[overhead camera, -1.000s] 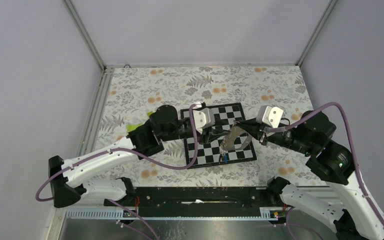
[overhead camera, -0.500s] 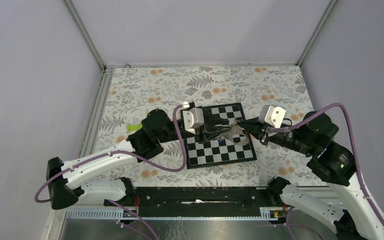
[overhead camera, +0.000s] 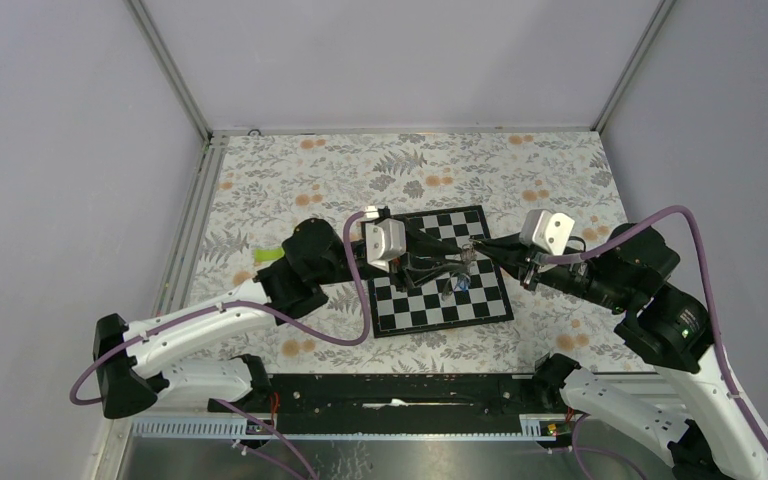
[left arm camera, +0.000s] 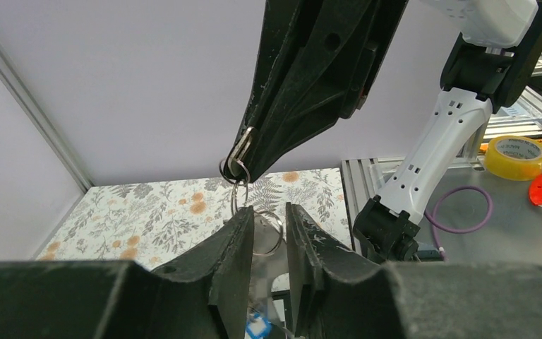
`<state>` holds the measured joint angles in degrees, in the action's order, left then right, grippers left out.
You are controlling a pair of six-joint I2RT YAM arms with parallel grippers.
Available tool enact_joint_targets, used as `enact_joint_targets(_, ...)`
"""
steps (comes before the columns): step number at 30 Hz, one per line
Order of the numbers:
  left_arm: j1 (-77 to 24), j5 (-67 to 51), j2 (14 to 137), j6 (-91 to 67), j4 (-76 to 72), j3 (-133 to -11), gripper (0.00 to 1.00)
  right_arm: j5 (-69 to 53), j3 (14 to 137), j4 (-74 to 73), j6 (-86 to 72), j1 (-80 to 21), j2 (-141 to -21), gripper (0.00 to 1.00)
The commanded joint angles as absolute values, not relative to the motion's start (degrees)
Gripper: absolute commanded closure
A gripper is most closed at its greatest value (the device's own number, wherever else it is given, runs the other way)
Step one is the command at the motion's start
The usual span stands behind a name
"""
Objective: Remove the keys from the keyring
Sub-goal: Remove the key from the keyring.
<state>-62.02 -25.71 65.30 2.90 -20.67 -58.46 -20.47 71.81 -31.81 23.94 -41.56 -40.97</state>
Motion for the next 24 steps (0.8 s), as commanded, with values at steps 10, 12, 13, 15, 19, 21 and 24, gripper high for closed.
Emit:
enact_joint_targets(10,-61.9,-25.3,65.2,2.1,-25.1,-58.2,0.7,-20.7,72.9,-27.0,22.9,-41.4,-40.4,1.0)
enact_joint_targets(12,-61.9,-25.3,65.0,2.1,-24.8,-58.3,0.7,-20.5,72.8,-26.9,23.1,-41.4,-40.3,1.0)
enact_joint_targets(13,-61.9,-25.3,64.8,2.0,-24.6,-58.3,0.7,-20.4,72.6,-26.9,23.4,-41.4,-40.2,1.0)
enact_joint_targets(15,-61.9,-25.3,64.2,2.0,-24.4,-58.2,0.7,-20.2,72.4,-26.8,23.9,-41.4,-40.1,1.0)
enact_joint_targets(19,-61.9,-24.6,63.0,2.0,-24.4,-57.5,0.69,-20.1,72.0,-26.2,24.2,-41.5,-39.8,1.0)
enact_joint_targets(21,-61.9,-24.2,62.7,2.0,-24.3,-57.2,0.69,-20.3,71.9,-26.1,24.3,-41.4,-39.8,1.0)
enact_joint_targets(24,-61.9,-23.9,62.0,2.0,-24.0,-57.1,0.65,-20.3,71.8,-26.3,24.7,-41.4,-39.7,1.0)
